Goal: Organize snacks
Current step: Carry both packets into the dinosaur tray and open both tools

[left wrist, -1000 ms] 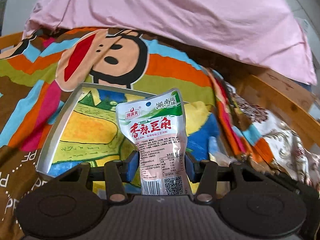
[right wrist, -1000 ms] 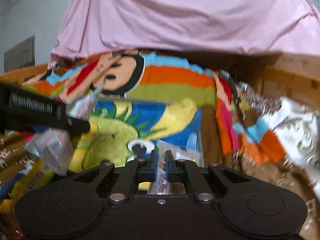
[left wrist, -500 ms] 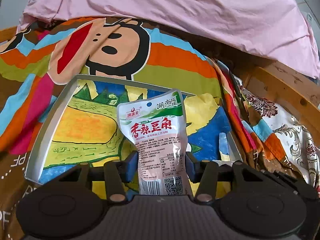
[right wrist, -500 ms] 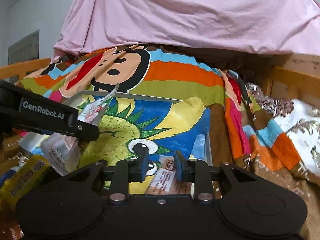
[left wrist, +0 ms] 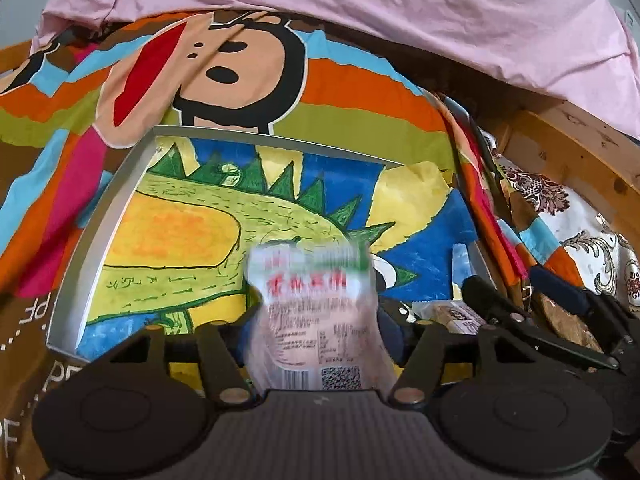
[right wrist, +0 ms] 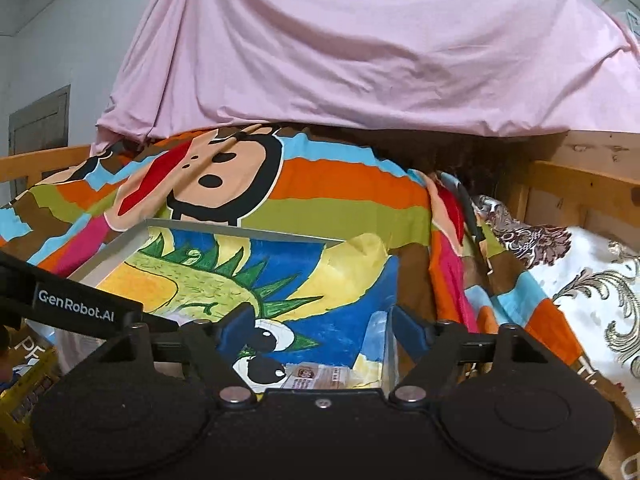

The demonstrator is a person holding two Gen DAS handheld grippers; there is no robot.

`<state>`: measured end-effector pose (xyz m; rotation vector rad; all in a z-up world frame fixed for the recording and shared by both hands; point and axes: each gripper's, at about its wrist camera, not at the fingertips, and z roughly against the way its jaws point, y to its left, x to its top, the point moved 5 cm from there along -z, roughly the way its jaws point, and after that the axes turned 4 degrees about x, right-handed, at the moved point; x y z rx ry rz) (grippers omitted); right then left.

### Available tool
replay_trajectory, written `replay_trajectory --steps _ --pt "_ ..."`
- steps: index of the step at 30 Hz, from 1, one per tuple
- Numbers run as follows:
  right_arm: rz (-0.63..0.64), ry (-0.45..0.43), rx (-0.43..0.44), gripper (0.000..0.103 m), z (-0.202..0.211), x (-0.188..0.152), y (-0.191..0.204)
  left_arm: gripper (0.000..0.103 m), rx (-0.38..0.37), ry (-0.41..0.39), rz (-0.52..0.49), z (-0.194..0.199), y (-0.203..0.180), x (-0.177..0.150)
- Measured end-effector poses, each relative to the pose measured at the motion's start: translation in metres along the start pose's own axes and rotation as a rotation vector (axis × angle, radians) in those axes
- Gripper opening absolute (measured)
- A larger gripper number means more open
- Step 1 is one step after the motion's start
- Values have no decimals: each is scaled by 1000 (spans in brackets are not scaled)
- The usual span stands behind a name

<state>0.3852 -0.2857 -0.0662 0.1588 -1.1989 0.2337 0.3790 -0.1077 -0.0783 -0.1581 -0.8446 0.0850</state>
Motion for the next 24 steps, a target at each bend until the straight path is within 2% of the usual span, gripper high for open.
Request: replay_trajectory --steps 6,13,24 --pt "-46 -18 -30 92 12 8 -11 83 10 -29 15 9 5 5" --pt "-70 -60 -24 101 50 19 -10 100 9 -106 49 44 12 8" --pt "-78 -123 -25 102 136 27 18 102 7 -249 26 132 29 -19"
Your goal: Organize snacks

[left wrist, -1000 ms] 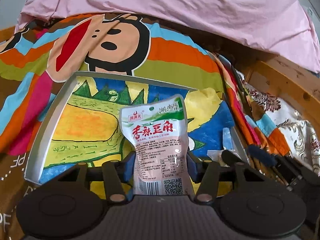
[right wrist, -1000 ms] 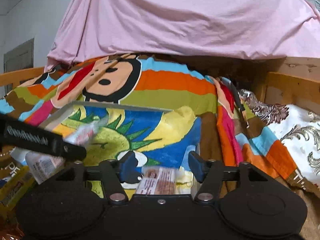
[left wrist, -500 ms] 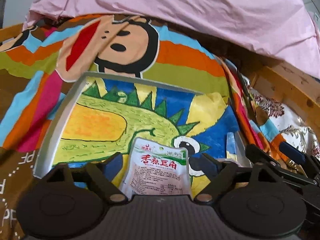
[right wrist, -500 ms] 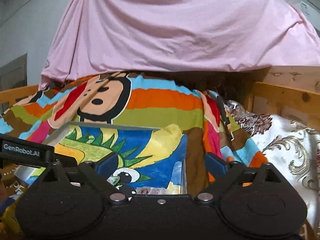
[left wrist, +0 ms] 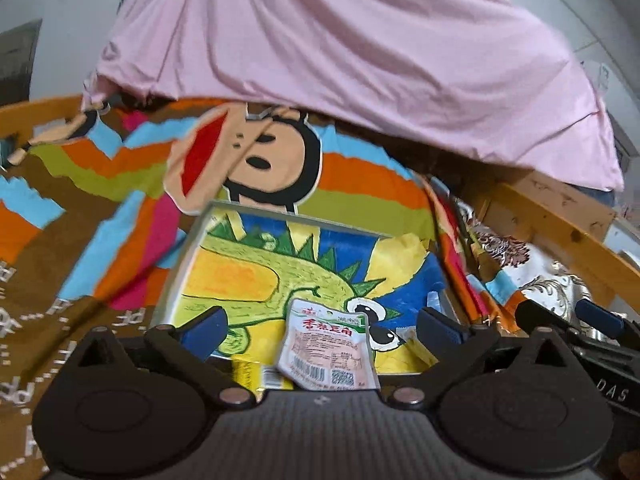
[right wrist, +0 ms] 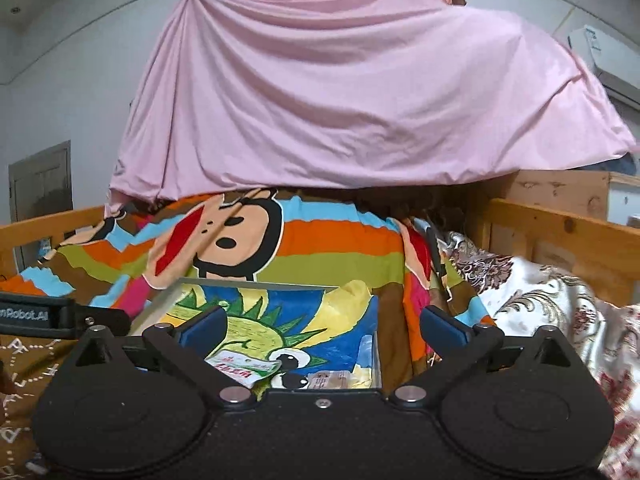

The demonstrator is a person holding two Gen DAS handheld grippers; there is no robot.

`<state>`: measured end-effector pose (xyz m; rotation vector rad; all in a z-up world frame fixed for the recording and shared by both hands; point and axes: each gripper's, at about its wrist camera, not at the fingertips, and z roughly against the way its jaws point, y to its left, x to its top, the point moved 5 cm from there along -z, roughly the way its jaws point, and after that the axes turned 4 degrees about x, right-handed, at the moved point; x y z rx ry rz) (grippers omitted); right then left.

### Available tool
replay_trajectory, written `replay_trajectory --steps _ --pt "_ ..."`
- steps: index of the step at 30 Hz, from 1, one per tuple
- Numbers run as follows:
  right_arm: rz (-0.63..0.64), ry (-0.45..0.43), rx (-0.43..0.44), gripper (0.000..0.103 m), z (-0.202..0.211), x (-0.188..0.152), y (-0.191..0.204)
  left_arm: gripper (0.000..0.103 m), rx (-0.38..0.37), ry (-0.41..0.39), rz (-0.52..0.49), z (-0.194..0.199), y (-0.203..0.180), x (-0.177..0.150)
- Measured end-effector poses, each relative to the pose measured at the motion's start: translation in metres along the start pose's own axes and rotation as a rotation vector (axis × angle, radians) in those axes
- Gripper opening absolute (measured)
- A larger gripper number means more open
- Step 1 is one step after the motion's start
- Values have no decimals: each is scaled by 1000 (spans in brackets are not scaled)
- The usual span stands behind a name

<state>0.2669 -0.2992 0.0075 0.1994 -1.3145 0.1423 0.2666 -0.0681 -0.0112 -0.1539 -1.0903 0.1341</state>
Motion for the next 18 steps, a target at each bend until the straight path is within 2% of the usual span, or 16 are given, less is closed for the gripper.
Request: replay_trajectory --steps 8,14,18 --pt "-92 -9 -41 102 54 -7 17 102 22 -91 -43 61 12 -12" --pt "-140 28 -53 102 85 -24 44 102 25 -66 -57 89 27 -29" --pt "-117 65 -38 102 98 -38 68 102 31 -36 -66 104 41 -41"
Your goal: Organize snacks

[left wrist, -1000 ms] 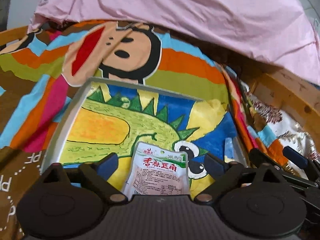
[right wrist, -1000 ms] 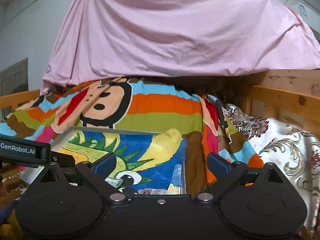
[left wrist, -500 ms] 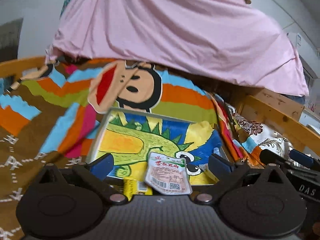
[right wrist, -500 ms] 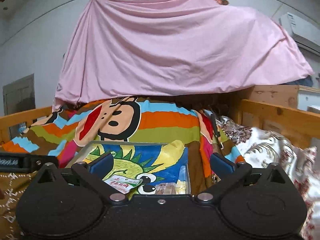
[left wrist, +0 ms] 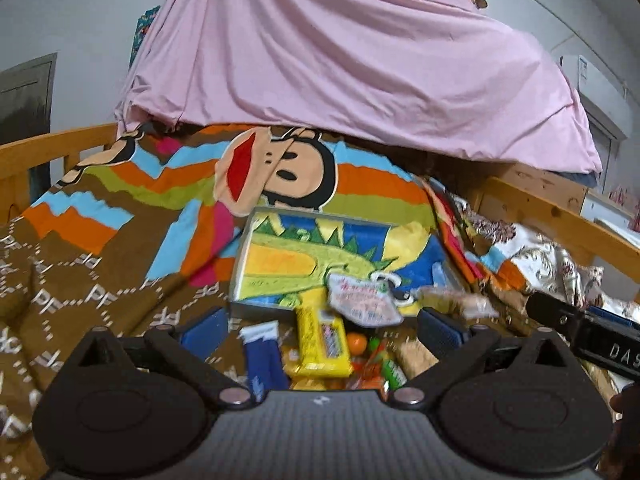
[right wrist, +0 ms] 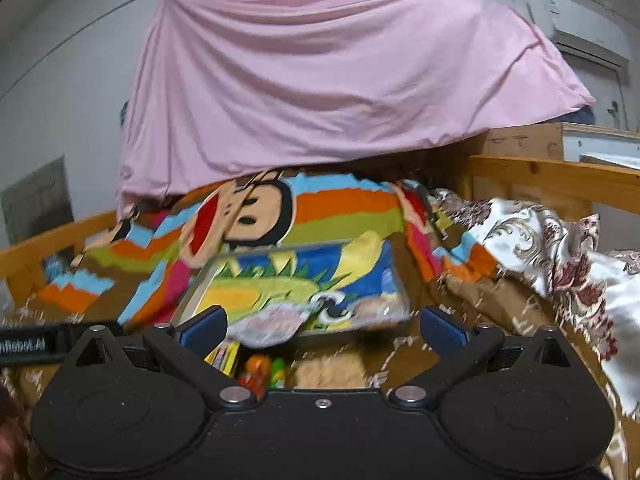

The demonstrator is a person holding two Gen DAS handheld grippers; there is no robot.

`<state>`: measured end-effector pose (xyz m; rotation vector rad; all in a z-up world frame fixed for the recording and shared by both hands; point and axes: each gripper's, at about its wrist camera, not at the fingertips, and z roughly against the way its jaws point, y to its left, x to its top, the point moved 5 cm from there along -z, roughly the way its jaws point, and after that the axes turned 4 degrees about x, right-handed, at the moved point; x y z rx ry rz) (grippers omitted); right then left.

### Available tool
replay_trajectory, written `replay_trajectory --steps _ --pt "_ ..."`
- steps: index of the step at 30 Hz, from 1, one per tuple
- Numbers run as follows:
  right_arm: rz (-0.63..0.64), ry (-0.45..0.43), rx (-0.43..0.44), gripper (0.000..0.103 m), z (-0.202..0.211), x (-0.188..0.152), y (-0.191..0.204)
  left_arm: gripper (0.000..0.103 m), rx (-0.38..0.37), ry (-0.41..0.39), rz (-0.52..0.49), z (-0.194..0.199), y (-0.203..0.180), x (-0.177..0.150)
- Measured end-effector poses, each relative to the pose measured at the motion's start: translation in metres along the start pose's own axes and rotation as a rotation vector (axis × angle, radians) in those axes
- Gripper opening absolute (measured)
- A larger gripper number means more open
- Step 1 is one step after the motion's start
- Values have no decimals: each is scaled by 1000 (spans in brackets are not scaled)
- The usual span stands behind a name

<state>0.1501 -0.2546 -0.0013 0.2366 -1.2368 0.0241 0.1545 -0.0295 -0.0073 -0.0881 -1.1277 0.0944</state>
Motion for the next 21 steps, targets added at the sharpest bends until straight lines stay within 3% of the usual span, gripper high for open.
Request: replay_trajectory --steps 6,15,21 --pt "80 7 18 102 13 -13 29 102 12 22 -8 20 22 -16" --pt "211 152 61 102 -7 -39 55 102 49 80 6 19 46 -36" --pt "270 202 91 102 -14 -50 68 102 70 113 4 12 55 -44"
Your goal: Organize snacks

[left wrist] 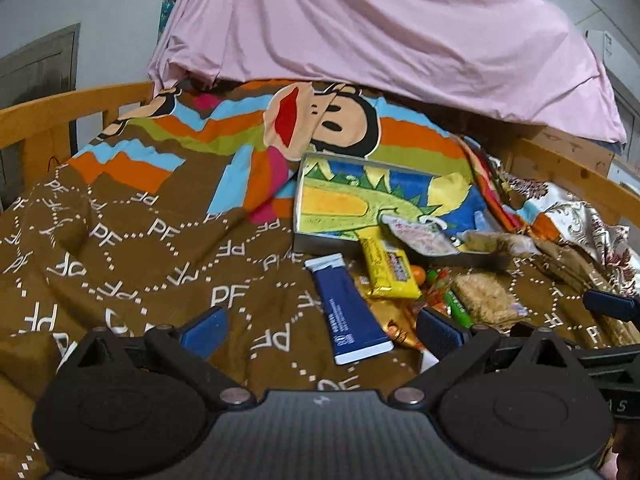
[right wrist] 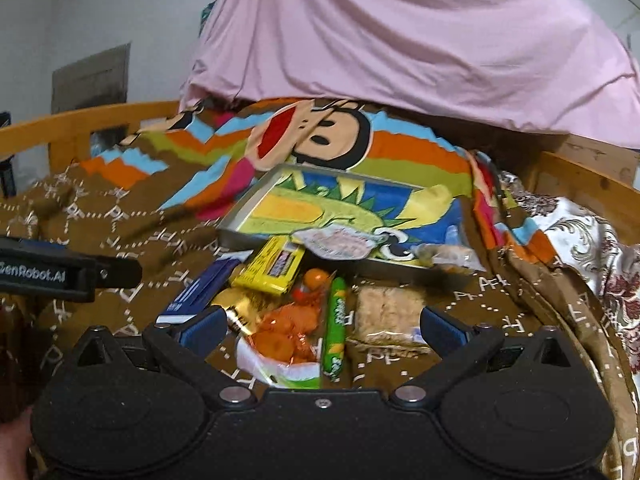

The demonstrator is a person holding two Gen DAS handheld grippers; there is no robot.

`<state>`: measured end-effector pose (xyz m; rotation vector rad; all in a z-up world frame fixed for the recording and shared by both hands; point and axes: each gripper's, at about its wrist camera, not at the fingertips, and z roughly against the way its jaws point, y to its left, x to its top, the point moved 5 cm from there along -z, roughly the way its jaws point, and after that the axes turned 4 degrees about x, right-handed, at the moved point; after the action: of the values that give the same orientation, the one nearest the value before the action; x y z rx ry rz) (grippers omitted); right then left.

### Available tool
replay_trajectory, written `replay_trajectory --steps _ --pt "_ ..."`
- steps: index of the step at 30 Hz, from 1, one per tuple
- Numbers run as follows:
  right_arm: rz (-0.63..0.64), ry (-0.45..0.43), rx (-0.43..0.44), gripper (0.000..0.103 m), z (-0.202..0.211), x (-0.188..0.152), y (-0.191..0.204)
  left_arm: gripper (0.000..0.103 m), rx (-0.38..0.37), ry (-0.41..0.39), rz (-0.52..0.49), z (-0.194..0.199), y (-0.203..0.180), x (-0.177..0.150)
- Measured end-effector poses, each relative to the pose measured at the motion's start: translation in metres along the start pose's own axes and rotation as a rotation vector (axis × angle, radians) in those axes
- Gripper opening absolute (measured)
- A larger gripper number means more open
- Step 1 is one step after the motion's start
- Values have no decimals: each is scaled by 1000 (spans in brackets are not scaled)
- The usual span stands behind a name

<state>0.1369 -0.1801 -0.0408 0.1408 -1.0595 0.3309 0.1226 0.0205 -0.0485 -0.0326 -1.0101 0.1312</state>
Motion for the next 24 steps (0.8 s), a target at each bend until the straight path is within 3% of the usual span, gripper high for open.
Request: replay_trajectory --steps 16,24 --pt "26 118 33 102 -22 -11 8 102 16 51 -8 -19 3 -1" --pt "35 176 47 102 -33 -17 11 102 -24 76 -58 -37 -3 3"
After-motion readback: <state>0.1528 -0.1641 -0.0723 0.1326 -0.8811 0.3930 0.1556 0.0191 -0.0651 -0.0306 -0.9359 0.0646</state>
